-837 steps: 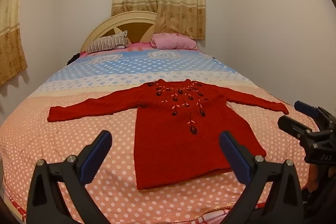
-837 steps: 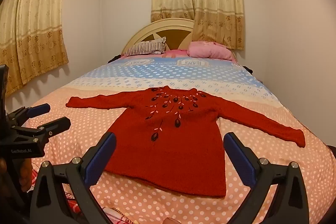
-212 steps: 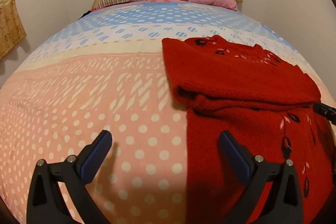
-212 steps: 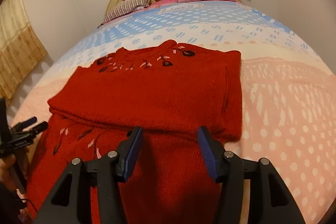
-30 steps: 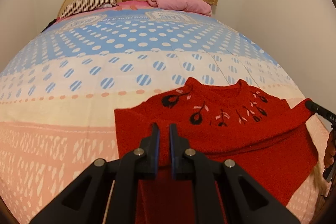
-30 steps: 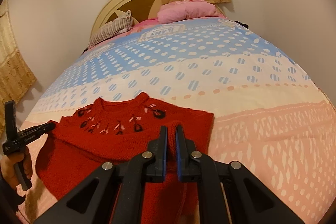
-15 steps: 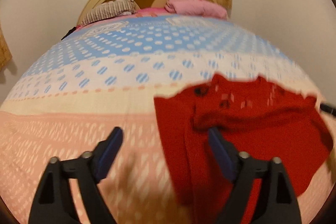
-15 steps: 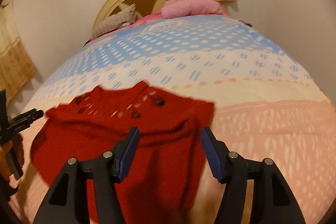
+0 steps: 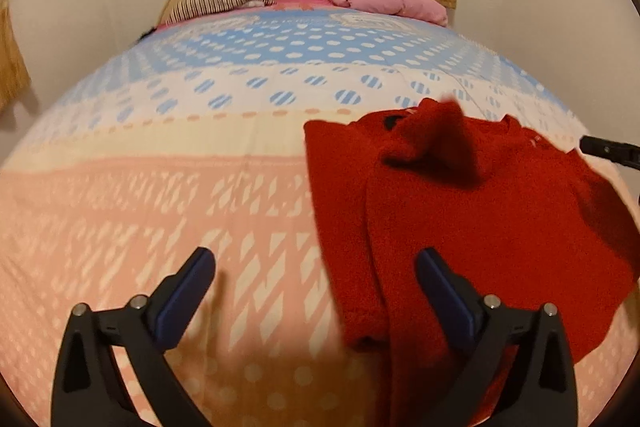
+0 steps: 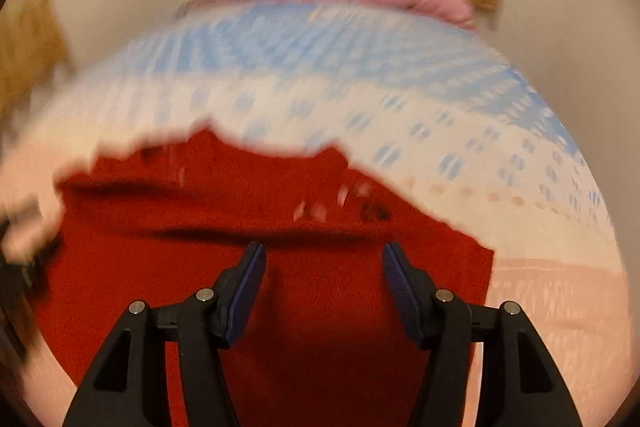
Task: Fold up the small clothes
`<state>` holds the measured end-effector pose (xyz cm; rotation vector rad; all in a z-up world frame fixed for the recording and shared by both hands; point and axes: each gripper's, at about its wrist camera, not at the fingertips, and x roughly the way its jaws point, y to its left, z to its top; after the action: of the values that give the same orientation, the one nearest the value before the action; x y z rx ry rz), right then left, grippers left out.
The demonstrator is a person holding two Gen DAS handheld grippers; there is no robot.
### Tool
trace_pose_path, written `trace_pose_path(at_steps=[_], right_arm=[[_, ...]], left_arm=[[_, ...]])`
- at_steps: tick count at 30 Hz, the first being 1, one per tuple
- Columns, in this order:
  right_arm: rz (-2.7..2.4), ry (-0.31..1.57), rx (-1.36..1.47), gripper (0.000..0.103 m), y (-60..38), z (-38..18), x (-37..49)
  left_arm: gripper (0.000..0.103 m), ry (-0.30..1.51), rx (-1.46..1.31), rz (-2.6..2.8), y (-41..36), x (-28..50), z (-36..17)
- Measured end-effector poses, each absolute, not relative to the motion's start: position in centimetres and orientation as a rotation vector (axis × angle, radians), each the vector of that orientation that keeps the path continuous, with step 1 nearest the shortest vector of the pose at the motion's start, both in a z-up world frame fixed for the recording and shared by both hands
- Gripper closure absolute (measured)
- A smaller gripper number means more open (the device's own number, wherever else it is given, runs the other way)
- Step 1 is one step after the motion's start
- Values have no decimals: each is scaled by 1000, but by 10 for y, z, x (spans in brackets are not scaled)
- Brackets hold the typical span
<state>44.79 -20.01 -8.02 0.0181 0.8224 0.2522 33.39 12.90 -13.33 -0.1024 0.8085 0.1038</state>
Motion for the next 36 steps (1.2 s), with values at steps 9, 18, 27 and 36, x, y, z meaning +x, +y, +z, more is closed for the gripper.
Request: trace_pose_path(at_steps=[9, 18, 27, 36], right_arm=[[295, 812, 43, 41, -242, -81, 380], [354, 878, 100, 41, -268, -109, 348], [346, 803, 39, 41, -234, -90, 334], [387, 907, -202, 31, -144, -136, 332]], left_arm=[[0, 817, -196, 100, 141, 318, -138], [0, 818, -136, 113, 136, 303, -136], [0, 822, -149, 118, 140, 299, -138], [0, 832, -190, 111, 149, 292, -141]])
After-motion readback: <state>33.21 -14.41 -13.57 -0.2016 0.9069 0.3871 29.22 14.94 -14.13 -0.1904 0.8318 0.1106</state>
